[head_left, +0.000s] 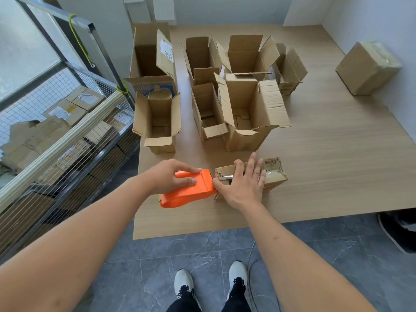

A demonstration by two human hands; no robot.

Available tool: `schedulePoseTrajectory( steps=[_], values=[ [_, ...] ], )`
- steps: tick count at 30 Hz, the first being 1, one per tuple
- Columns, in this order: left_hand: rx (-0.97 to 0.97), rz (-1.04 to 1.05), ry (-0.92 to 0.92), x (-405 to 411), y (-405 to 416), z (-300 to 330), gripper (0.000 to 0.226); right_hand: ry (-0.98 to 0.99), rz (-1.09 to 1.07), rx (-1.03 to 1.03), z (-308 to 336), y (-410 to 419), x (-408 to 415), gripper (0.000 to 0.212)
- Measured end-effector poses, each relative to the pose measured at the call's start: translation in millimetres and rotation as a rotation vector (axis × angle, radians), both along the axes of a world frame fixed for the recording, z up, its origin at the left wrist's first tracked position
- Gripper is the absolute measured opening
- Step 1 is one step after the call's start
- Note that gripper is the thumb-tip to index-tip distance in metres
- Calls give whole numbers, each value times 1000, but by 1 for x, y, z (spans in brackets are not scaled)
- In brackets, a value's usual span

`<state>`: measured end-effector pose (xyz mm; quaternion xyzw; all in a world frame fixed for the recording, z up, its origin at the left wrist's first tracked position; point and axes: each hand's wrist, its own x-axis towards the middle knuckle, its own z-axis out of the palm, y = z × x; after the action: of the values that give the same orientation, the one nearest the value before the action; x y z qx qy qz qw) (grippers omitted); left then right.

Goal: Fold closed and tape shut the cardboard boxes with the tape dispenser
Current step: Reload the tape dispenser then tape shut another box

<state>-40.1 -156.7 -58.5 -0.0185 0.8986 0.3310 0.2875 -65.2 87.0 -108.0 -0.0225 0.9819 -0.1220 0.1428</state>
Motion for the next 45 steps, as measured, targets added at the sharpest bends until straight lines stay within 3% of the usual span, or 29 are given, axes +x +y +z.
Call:
schedulePoseTrajectory(
  steps=[7, 13, 19, 29, 40, 45],
  values=[
    [29, 38, -102, -12, 9, 6, 41, 41, 24, 56, -2, -3, 4, 101],
    [-5, -29, -147, -24, 13, 16, 40, 23, 86, 104, -1, 0, 5, 109],
    [-116, -92, -81, -34, 21, 25, 41, -9, 100, 172, 0, -2, 2, 111],
    [-139, -82, -19, -30, 27, 23, 43, 15, 102, 186, -6, -4, 3, 107],
    [-442, -330, 203, -29, 57, 28, 38, 12, 115, 217, -4, -5, 2, 104],
    [-432, -316, 188, -14, 45, 9, 39, 26, 103, 164, 0, -5, 4, 108]
  ],
)
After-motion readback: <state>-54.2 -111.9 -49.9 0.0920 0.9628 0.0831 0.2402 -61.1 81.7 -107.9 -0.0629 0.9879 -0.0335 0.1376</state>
